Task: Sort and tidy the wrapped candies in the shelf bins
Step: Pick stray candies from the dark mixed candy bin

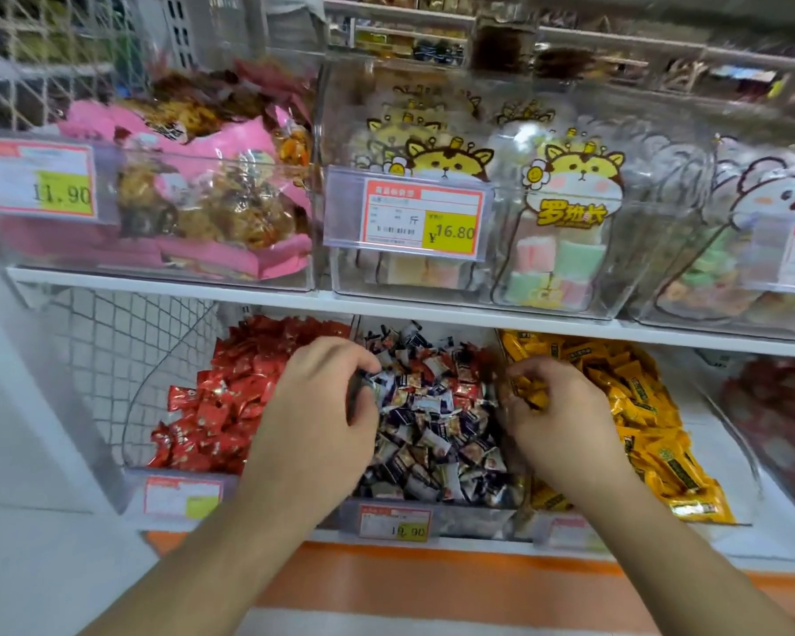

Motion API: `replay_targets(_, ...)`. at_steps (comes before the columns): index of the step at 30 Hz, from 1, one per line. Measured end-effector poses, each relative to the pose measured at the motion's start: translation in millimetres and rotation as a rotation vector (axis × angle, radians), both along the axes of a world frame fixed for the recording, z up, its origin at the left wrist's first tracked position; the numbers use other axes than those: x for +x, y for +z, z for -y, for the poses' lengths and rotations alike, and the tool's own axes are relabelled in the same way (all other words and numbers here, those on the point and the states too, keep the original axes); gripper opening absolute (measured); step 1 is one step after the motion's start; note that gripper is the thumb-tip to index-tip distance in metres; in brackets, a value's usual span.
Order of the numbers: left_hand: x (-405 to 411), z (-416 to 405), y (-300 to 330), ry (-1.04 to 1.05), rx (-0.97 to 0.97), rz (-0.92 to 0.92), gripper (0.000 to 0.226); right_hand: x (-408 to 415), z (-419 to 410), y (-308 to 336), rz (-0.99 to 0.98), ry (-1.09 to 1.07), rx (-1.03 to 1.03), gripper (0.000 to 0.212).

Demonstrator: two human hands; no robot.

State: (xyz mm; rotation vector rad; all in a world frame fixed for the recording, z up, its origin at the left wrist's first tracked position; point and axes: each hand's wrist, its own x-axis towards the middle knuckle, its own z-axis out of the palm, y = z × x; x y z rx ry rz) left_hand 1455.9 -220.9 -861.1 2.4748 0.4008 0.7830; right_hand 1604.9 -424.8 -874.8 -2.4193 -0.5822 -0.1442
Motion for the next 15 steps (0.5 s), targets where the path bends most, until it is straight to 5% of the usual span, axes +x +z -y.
replay_targets(9, 68.3, 56.1, -54.4, -0.297, -0.039, -0.152, 0.040, 3.8, 5.7, -14.1, -0.011, 0.003, 0.037, 0.029)
replay_targets(15, 93.7, 50.2, -71.8, -0.364, 0.253, -0.312, 0.025, 9.7, 13.5, -19.2, -0.046, 0.063, 0.075, 0.034)
